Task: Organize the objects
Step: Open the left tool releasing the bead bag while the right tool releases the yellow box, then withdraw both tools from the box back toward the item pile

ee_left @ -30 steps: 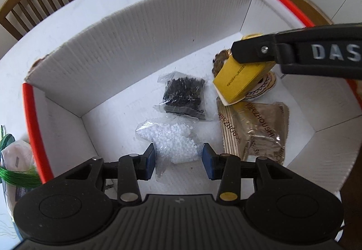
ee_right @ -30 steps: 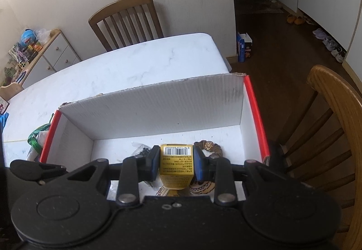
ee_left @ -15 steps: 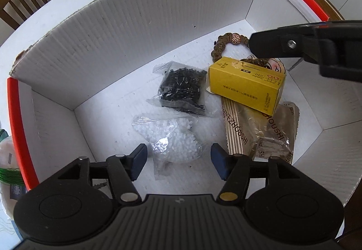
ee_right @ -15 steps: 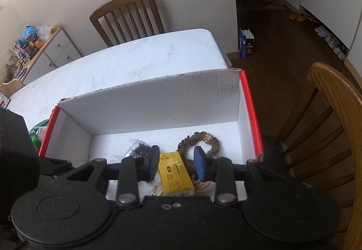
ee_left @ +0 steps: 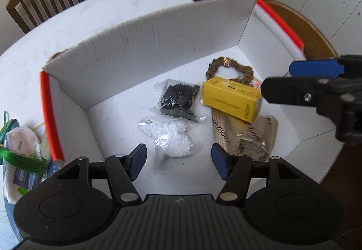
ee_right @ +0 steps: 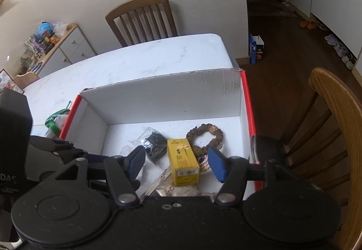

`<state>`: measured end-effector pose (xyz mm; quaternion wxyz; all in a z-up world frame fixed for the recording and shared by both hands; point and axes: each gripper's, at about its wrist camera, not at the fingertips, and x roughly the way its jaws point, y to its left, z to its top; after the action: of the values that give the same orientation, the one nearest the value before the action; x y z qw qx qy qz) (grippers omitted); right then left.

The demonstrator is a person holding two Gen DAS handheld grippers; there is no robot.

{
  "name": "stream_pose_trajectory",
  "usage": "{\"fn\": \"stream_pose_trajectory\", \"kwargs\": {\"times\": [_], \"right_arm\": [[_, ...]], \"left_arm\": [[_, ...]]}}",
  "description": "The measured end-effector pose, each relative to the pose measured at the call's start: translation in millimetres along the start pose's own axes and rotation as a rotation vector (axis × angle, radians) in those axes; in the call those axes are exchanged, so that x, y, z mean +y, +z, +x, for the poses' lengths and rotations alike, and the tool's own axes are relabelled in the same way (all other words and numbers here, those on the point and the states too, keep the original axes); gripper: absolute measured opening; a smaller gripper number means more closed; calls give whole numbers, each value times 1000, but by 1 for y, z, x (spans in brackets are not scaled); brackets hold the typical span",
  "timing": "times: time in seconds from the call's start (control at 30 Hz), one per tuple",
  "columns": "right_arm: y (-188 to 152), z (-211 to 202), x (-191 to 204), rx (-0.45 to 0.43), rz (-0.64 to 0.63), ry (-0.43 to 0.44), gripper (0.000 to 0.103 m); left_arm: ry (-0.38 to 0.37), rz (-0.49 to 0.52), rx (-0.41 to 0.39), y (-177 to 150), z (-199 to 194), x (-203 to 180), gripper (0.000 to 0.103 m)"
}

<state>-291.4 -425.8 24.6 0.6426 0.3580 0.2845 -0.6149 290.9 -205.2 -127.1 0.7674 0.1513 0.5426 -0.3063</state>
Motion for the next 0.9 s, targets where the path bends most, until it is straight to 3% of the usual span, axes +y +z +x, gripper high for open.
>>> {"fn": "stream_pose_trajectory", "kwargs": {"times": [0.27,0.3,0.37,0.6,0.9], "right_arm": [[-6,-21,10,-22,-24,24,62],[-7,-24,12,-26,-29,27,63],[-9,-31,17,-42,-38,25,76],[-15,-51,33,-67,-62,38,76],[-29,-67,72,-86,-94,56,87]], "left_arm": [[-25,-20,-88,-17,-36,5,62],[-33,-22,-97,-19,-42,6,62],[-47,-16,-119,-24,-55,7,62],[-81,-33,-200,-41,-93,19,65],[-95,-93,-268,-72,-125,64,69]]}}
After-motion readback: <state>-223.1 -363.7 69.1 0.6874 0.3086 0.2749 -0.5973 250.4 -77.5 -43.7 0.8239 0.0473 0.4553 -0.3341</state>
